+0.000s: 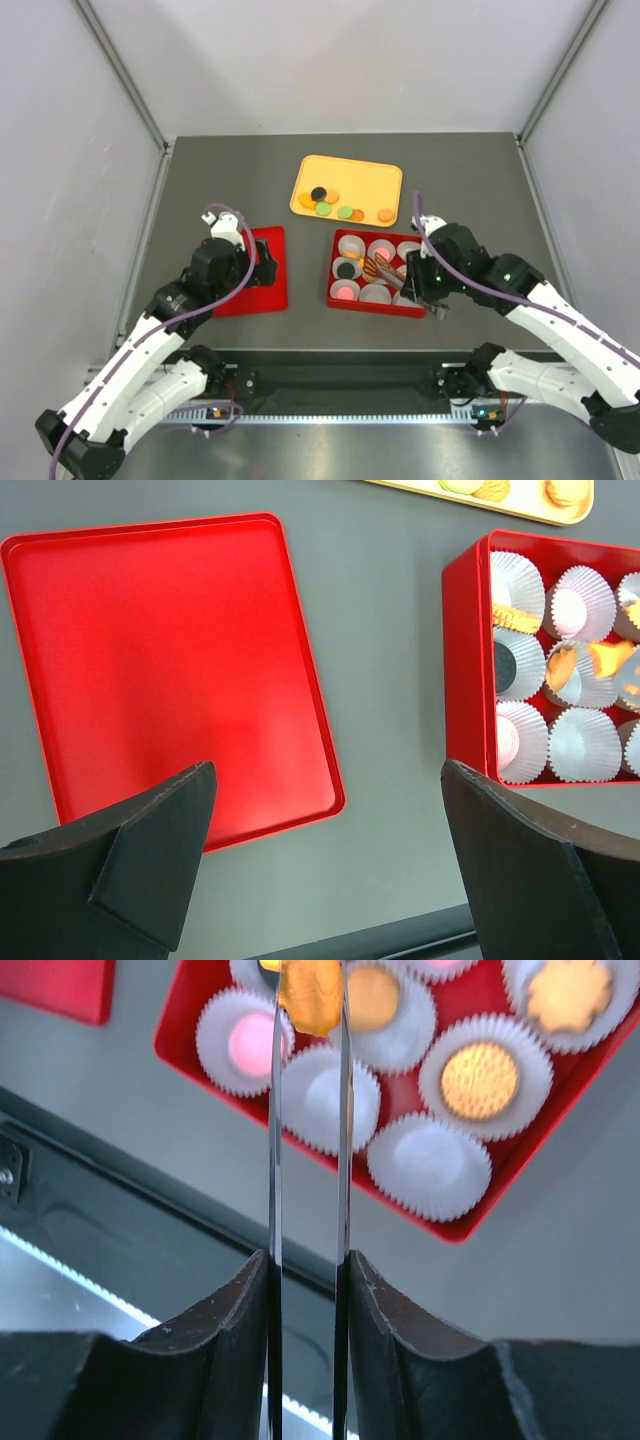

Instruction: Pack the cookies

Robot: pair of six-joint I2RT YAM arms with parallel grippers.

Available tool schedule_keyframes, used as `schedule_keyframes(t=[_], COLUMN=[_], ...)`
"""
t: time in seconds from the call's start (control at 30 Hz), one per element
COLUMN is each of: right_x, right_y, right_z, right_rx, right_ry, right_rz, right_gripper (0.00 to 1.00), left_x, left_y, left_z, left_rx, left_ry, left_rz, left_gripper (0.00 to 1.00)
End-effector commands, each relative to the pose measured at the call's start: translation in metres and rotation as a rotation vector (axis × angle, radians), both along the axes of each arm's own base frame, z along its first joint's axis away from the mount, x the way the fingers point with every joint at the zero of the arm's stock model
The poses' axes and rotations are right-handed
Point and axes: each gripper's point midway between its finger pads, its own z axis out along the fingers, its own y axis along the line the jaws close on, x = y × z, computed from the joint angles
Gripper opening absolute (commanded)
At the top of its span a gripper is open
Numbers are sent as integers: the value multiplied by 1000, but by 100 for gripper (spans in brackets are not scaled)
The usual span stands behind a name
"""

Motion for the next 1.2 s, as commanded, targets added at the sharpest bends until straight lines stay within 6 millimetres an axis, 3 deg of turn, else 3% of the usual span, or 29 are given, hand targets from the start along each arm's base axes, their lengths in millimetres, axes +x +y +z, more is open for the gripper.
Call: schedule_keyframes(t=[0.0,0.4,1.17], right_x=[-11,-32,-47], right_y=[1,-7,-12], right_z=[0,-21,-27], right_rx=[28,-3,-40], right_ry=[8,82,152], right_rz=[-26,-12,24], right_gripper=[27,28,32], left_x=[3,2,2], left_y=[-4,-4,-4], left_z=[4,5,6], left_rx=[-16,-17,-18], left_ry=[-18,-20,-22], left_rz=[-7,-7,-7], left_gripper=[99,99,99])
